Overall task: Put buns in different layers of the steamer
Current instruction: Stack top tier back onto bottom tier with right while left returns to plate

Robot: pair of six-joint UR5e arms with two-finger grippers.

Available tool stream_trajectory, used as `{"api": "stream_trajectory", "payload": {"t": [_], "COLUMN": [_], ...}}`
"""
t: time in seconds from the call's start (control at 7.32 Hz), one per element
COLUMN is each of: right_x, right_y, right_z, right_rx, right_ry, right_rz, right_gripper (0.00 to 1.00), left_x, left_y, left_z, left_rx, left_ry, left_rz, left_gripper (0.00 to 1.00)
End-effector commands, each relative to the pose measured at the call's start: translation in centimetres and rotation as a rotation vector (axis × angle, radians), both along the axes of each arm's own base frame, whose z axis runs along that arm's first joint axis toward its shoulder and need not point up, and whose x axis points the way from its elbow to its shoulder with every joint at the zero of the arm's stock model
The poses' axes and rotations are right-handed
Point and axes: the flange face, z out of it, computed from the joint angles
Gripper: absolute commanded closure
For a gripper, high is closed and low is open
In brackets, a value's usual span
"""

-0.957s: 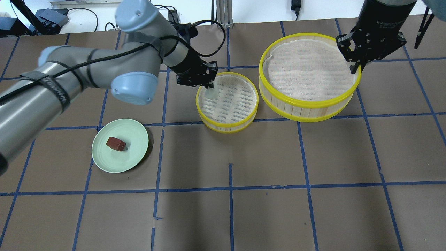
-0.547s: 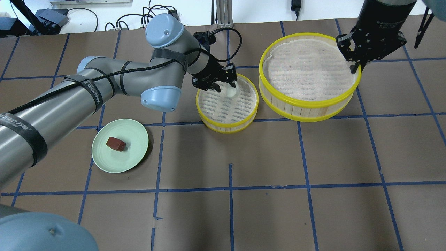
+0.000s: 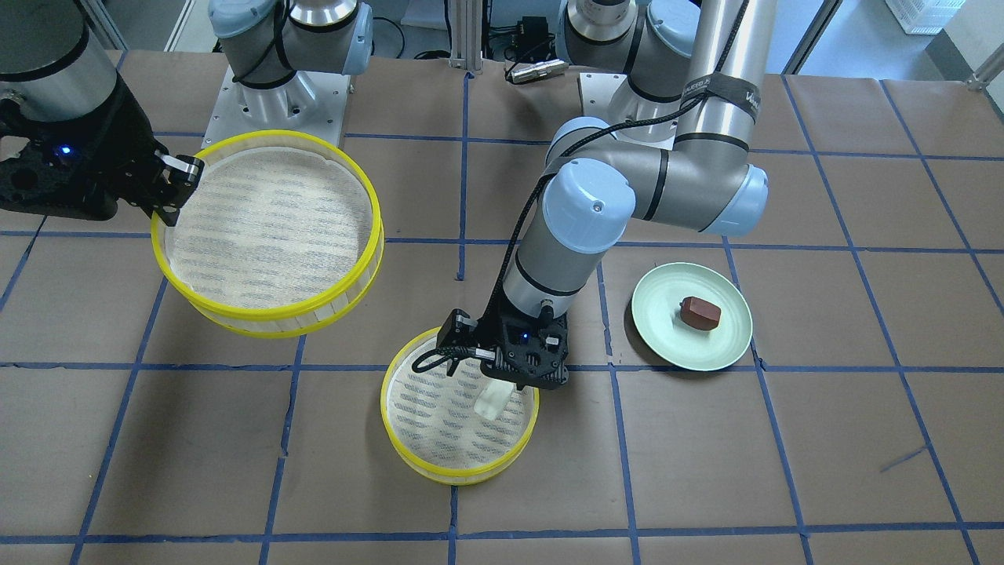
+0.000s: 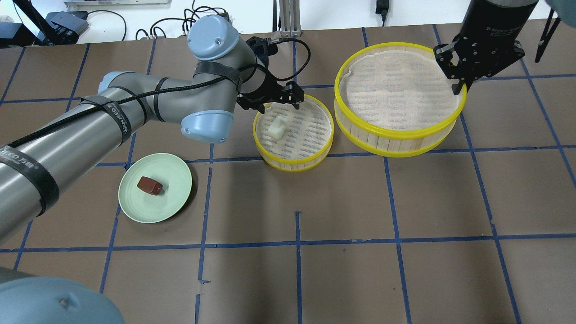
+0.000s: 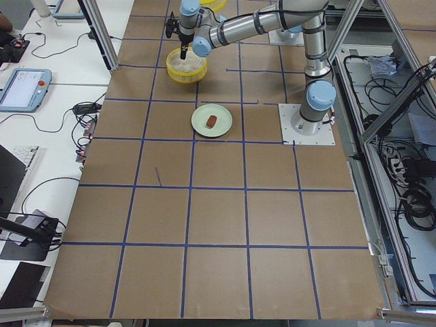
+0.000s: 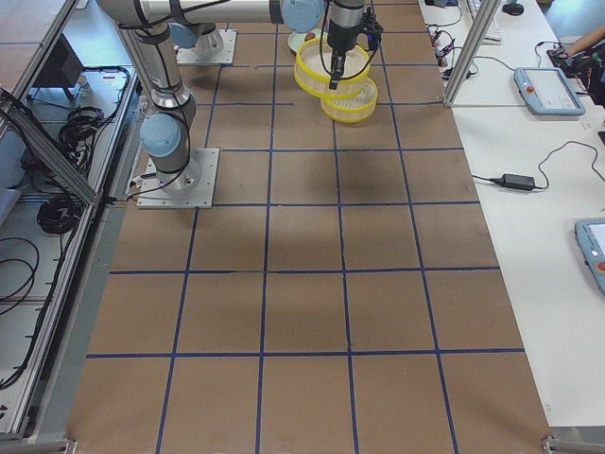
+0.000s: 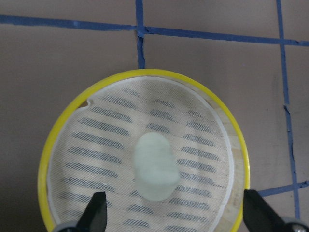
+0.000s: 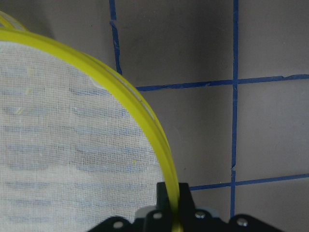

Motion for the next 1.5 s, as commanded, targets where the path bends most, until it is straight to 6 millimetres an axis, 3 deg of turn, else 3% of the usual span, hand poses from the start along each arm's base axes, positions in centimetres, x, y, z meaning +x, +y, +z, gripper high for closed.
{"api": "stream_trajectory", "payload": {"t": [0.0,0.27,0.55,0.68,0.96,1.37], "right_x": [0.3,2.2,9.8,11.9,16.5,17.8], "right_y": [0.0,-1.6,-3.6,-5.2,-5.8,-7.8], "right_z": [-0.5,-2.9,-6.5,-9.3,-13.4,-17.7], "right_rx": [0.007,0.007,-0.027,-0.038,-0.035,-0.053], "right_ry": [-0.016,-0.081,-0.049,-0.049,-0.039,-0.053], "right_rz": [-0.013,-0.100,-0.155,-0.187,-0.208,-0.216], "right_gripper": [0.96,0.96,0.96,0.96,0.96,0.96], "left_x": [6.1,11.4,16.4,19.9,25.8,28.5], "left_y": [-1.3,0.7,4.8,6.5,8.7,10.7], "left_z": [-0.7,-2.4,-3.5,-3.4,-3.9,-7.4], "left_rx": [-0.028,0.093,0.161,0.181,0.219,0.313], "left_ry": [-0.132,-0.259,-0.382,-0.379,-0.386,-0.358], "left_rz": [-0.120,-0.107,-0.051,-0.016,-0.067,-0.025], "left_gripper": [0.00,0.00,0.00,0.00,0.00,0.00]}}
